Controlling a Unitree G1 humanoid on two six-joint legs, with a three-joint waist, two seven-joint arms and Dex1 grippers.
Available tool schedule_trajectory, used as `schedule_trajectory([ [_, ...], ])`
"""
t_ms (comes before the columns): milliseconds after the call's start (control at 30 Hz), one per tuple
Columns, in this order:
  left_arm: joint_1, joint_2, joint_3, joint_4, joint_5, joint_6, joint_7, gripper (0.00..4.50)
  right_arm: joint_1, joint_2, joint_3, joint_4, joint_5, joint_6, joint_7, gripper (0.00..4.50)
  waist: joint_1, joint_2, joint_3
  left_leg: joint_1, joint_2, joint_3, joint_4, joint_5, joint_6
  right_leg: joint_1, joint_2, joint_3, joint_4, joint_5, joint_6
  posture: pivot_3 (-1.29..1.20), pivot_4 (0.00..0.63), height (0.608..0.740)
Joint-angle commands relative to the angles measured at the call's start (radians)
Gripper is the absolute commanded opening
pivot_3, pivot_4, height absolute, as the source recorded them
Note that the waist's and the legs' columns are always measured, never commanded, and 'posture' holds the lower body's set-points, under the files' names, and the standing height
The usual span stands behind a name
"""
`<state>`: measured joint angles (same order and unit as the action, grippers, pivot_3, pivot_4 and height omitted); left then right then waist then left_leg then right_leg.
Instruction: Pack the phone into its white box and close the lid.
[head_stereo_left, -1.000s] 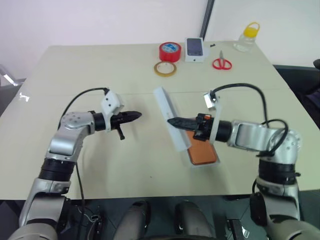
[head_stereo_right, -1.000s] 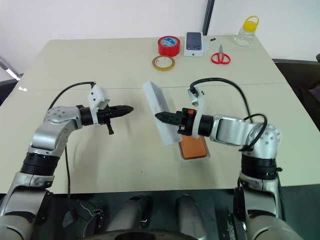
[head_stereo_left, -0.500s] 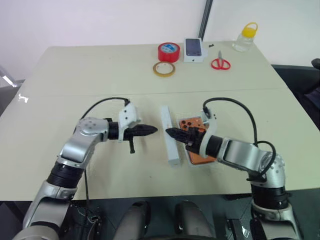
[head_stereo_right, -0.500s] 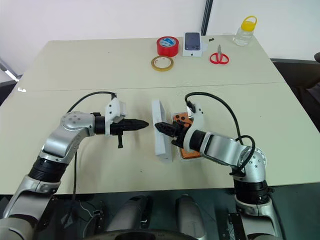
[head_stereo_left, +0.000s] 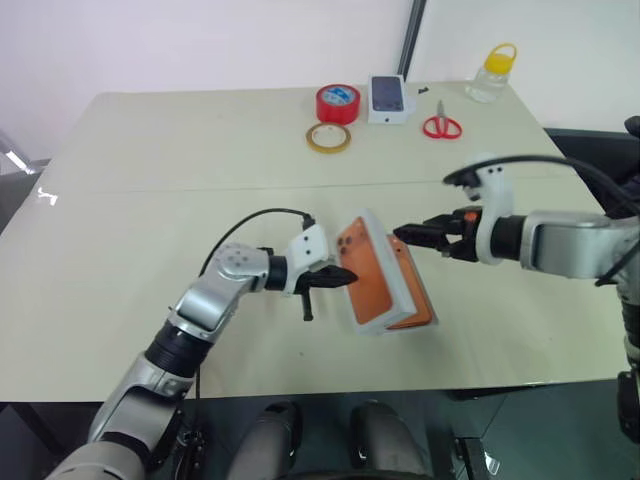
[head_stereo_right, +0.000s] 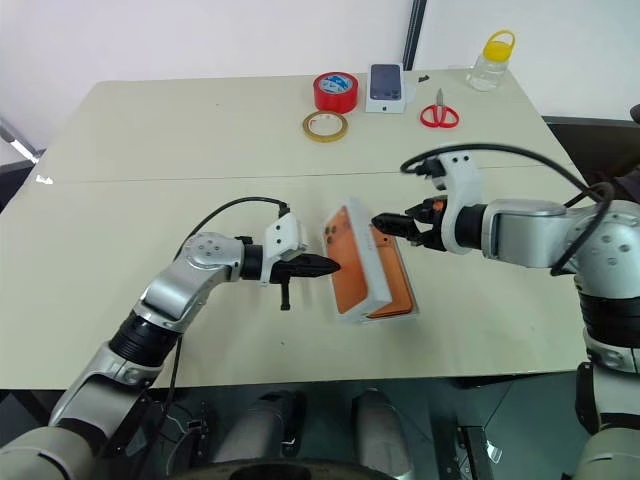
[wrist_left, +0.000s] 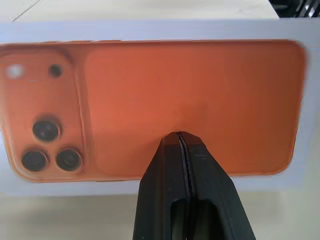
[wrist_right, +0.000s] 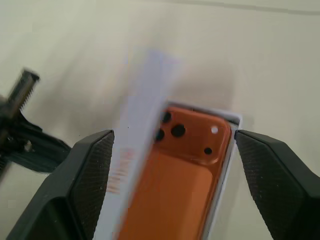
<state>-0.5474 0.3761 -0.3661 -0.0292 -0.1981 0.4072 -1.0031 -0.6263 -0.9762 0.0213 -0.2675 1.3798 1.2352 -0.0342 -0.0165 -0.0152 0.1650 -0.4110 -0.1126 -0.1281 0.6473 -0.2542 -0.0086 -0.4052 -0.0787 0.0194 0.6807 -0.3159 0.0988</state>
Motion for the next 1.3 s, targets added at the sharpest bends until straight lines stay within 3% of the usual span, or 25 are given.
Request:
schedule_trajectory([
  [33, -0.013, 0.001, 0.041, -0.016, -0.012, 0.016, 0.022, 0.00, 0.010, -0.044, 0.024, -0.085, -0.186, -0.070, 0.159, 2.13, 0.002, 0.000, 0.000, 0.000, 0.000, 0.000, 0.000, 0.000, 0.000, 0.000, 0.000, 0.000, 0.000, 0.000, 0.000, 0.00, 0.150, 0.740],
  [167, -0.013, 0.045, 0.089, -0.025, -0.020, 0.019, 0.028, 0.00, 0.038, -0.078, 0.078, -0.138, -0.371, -0.141, 0.295, 0.04, 0.002, 0.000, 0.000, 0.000, 0.000, 0.000, 0.000, 0.000, 0.000, 0.000, 0.000, 0.000, 0.000, 0.000, 0.000, 0.00, 0.150, 0.740],
  [300, -0.004, 0.113, 0.136, -0.027, -0.026, 0.024, 0.017, 0.00, 0.072, -0.149, 0.197, -0.211, -0.604, -0.239, 0.426, 0.04, 0.003, 0.000, 0.000, 0.000, 0.000, 0.000, 0.000, 0.000, 0.000, 0.000, 0.000, 0.000, 0.000, 0.000, 0.000, 0.00, 0.150, 0.740],
  [467, -0.018, 0.140, 0.118, 0.030, 0.014, 0.021, 0.020, 0.00, 0.097, -0.128, 0.251, -0.192, -0.773, -0.299, 0.498, 0.04, 0.006, 0.000, 0.000, 0.000, -0.001, 0.000, 0.000, 0.000, 0.000, 0.000, 0.000, 0.000, 0.000, 0.000, 0.000, 0.00, 0.150, 0.740],
  [833, -0.103, 0.086, -0.011, 0.120, 0.081, 0.025, -0.037, 0.00, 0.108, -0.046, 0.267, -0.223, -0.908, -0.255, 0.585, 0.04, 0.005, 0.000, 0.000, 0.000, -0.001, 0.000, 0.000, 0.000, -0.001, 0.000, -0.001, 0.000, 0.000, 0.000, 0.000, 0.00, 0.150, 0.740],
  [1300, -0.110, 0.026, -0.044, 0.070, 0.078, 0.027, -0.074, 0.00, 0.161, -0.030, 0.216, -0.278, -0.959, -0.201, 0.647, 0.04, 0.006, 0.000, 0.000, 0.000, -0.001, 0.000, 0.000, 0.001, -0.003, 0.000, -0.001, 0.000, 0.000, 0.000, 0.000, 0.00, 0.150, 0.740],
])
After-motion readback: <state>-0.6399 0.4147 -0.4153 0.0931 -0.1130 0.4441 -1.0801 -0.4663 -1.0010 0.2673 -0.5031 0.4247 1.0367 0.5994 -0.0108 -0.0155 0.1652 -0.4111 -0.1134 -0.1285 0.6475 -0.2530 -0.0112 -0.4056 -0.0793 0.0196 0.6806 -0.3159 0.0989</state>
